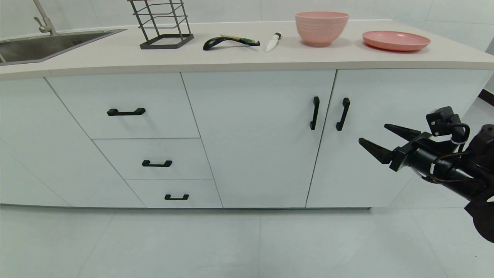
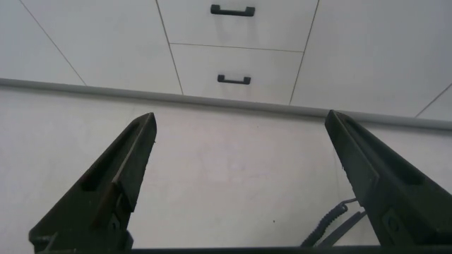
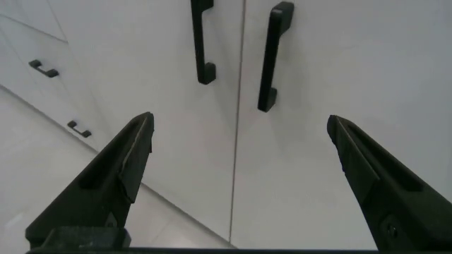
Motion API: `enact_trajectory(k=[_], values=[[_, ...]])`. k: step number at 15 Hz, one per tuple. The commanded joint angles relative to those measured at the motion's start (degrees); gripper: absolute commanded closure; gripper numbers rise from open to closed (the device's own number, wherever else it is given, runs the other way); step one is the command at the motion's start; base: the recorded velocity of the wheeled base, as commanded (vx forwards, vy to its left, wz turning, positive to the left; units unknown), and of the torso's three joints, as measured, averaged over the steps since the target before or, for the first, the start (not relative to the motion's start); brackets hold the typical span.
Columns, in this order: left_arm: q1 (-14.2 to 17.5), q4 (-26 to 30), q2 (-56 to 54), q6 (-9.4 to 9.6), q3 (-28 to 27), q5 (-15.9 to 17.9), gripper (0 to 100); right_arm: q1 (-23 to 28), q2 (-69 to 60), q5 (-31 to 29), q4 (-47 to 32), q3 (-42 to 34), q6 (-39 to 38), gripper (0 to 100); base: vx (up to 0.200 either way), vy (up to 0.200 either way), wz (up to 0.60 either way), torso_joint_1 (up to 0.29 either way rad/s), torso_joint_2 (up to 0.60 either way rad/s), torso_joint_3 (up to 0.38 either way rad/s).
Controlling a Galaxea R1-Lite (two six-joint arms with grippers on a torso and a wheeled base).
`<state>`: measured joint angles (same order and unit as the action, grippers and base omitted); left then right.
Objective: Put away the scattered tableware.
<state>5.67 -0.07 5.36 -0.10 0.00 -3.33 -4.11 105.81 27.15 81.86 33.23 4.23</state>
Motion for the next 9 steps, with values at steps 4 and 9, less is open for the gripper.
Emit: enact_trajectory(k=[4, 9], values=[[0.04, -0.10, 0.00, -2.10, 0.00, -0.10, 0, -1.87, 4.84, 0.19, 0.05, 4.65, 0.08, 0, 0.000, 0.000, 0.00, 0.000, 0.00, 0.000], [0.04, -0.01, 0.09, -1.66, 0.00, 0.08, 0, -3.63, 7.04, 0.10, 0.49, 8.34, 0.08, 0, 0.000, 0.000, 0.00, 0.000, 0.00, 0.000]])
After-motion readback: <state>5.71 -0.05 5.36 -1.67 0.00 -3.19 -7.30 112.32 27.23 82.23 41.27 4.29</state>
